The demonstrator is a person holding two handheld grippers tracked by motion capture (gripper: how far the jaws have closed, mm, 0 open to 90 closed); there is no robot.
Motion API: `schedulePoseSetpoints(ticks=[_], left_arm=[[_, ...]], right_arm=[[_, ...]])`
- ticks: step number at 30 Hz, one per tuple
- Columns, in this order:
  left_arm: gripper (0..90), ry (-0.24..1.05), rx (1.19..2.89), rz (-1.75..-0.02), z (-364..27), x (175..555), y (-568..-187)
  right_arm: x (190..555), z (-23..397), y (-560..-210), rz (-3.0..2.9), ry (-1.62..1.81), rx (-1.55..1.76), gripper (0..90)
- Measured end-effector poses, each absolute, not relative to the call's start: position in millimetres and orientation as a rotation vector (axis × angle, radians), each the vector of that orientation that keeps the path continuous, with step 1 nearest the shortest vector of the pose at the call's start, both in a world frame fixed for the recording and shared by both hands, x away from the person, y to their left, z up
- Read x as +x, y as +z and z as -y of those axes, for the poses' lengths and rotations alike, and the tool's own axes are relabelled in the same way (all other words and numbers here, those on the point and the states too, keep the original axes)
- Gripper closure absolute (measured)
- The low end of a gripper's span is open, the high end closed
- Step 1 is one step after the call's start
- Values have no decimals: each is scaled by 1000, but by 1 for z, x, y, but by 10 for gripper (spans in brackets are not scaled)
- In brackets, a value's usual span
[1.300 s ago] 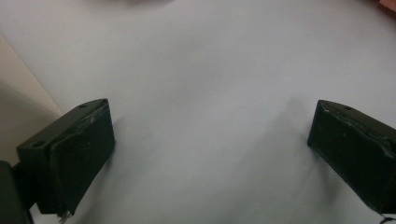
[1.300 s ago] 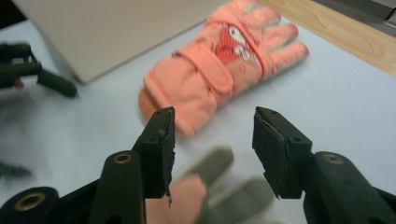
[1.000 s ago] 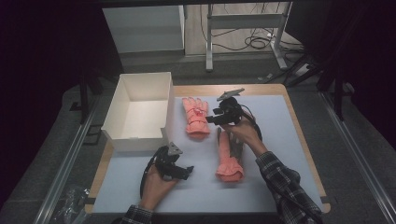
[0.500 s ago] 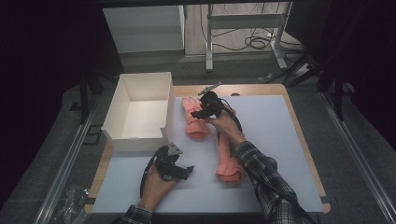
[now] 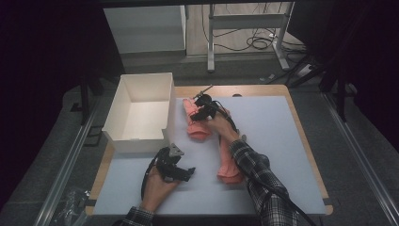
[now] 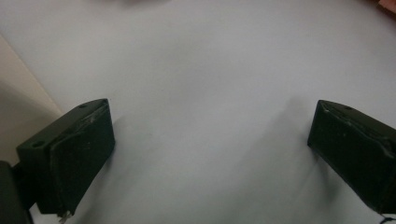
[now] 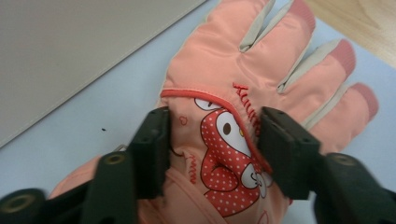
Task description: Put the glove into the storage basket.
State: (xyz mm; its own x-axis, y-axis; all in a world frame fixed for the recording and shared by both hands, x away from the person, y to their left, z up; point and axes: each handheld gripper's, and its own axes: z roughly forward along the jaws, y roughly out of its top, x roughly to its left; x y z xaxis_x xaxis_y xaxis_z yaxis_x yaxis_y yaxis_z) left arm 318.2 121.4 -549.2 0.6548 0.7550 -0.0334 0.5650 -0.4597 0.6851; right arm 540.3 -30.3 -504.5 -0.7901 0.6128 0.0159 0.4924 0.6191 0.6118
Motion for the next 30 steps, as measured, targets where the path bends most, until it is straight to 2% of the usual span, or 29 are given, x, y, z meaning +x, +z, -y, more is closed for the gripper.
schedulePoseSetpoints(ticks=[2, 3, 4, 5, 9, 11, 21, 30], left_arm=[[5, 361, 2192, -1018, -121, 318, -549], [5, 361, 2192, -1018, -121, 318, -549], [5, 361, 2192, -1018, -121, 318, -549], [5, 361, 2192, -1018, -121, 318, -549], [5, 362, 2194, -1017, -121, 318, -549], [6, 362, 2195, -1017, -121, 318, -549], [5, 361, 2191, -1020, -121, 318, -549], [5, 362, 2195, -1019, -121, 318, -549]], right_arm=[[543, 31, -504, -2666, 909, 918, 534], [543, 31, -504, -2666, 909, 918, 534], [542, 31, -504, -2666, 902, 918, 619], [542, 31, -504, -2666, 902, 918, 619], [538, 30, -500, -2642, 890, 897, 777], [538, 32, -498, -2643, 906, 905, 817], [531, 40, -488, -2644, 989, 924, 837], [517, 51, -460, -2665, 1100, 910, 833]])
